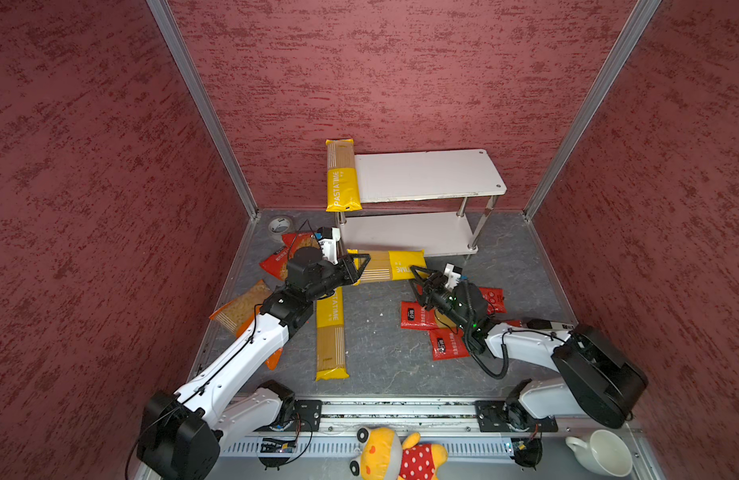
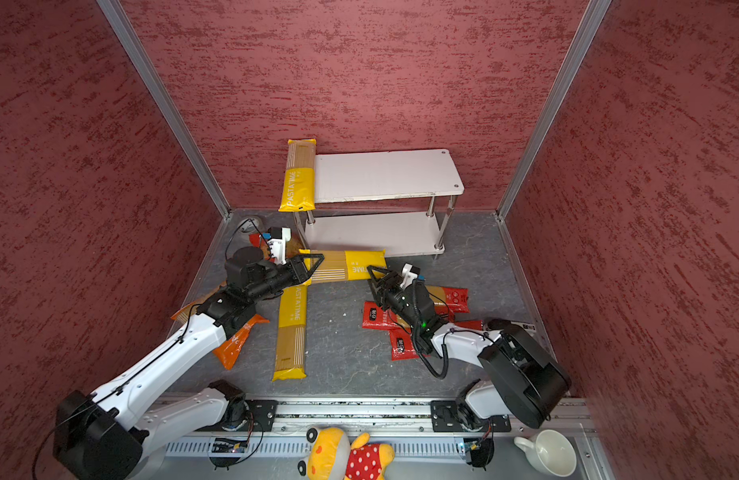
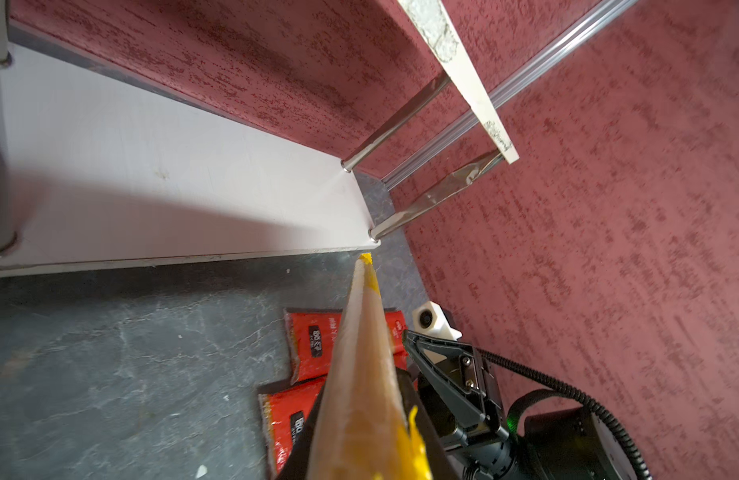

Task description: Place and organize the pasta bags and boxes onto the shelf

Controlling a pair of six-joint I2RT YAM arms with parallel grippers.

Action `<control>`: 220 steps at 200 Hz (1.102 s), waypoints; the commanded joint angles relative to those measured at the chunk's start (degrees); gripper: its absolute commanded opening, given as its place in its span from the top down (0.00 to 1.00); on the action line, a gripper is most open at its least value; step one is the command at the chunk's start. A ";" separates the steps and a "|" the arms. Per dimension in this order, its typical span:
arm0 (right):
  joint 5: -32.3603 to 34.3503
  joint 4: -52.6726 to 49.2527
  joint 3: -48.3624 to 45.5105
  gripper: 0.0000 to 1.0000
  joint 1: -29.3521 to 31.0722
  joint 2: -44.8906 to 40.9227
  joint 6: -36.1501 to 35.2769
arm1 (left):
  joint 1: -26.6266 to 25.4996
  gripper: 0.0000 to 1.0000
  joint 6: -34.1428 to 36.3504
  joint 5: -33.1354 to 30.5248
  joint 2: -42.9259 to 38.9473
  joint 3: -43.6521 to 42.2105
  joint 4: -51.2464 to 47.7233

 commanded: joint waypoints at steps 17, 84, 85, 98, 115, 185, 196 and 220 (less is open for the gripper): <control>-5.57 5.53 -3.12 0.41 -0.20 0.14 -1.60 | 3.09 1.00 13.16 8.05 -3.21 8.03 -3.74; -5.76 -36.68 12.36 0.41 -0.76 -11.07 -37.68 | 6.62 1.00 29.11 11.36 -1.72 12.49 -15.07; -5.67 -37.41 12.77 0.41 -0.75 -11.15 -38.67 | 6.59 1.00 29.36 11.39 -1.71 12.52 -15.21; -5.08 -43.23 16.63 0.42 -0.73 -12.95 -51.26 | 6.59 1.00 32.25 12.81 -1.54 13.63 -16.77; -6.21 -47.25 19.79 0.42 -0.73 -14.61 -67.72 | 6.33 1.00 35.63 14.56 -1.45 14.66 -18.48; -20.68 -68.33 40.21 0.40 -0.74 -8.19 -114.71 | -1.22 1.00 51.70 14.17 -2.23 16.73 -25.99; -24.82 -71.83 43.44 0.40 -0.74 -5.41 -117.85 | -2.36 1.00 52.77 13.67 -2.40 16.75 -25.89; -30.10 -77.85 49.10 0.43 -0.56 -0.67 -121.83 | -4.26 1.00 54.70 12.05 -2.24 17.47 -25.88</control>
